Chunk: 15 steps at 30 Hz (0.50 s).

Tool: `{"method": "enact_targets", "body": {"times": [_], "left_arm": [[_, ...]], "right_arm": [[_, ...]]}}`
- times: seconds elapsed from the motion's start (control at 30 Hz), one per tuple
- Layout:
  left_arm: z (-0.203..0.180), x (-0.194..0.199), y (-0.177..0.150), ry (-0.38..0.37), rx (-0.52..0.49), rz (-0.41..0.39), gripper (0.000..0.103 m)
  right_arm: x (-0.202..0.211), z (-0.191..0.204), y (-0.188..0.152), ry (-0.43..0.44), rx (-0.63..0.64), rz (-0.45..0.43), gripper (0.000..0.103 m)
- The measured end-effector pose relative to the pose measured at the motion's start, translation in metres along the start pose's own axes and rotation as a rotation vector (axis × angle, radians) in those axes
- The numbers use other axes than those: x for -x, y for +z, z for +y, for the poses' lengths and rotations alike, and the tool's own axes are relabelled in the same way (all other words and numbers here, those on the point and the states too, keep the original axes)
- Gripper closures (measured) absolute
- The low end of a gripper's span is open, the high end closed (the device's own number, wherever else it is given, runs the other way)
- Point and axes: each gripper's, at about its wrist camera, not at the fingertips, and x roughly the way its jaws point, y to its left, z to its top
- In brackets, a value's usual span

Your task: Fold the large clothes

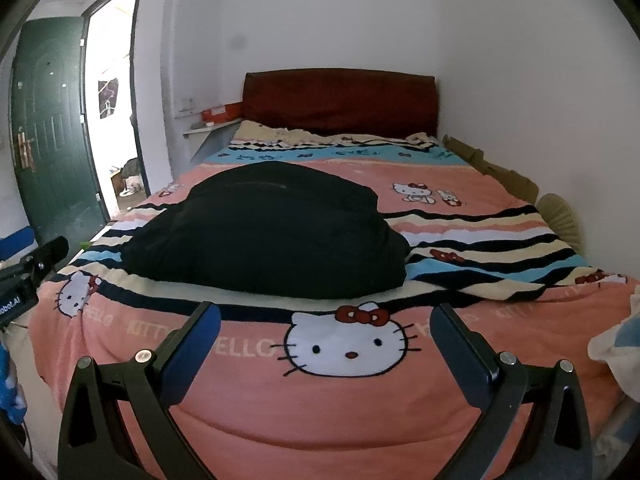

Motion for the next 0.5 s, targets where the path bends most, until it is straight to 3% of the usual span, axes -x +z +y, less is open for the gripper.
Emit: {"method": "enact_targets", "body": {"times": [0.5], "left_arm": [[-0.009, -0.025, -0.012, 0.004, -0.017, 0.027, 0.026]], "right_arm": [[-0.017, -0.009, -0.007, -0.029, 0.001, 0.005, 0.000]]}}
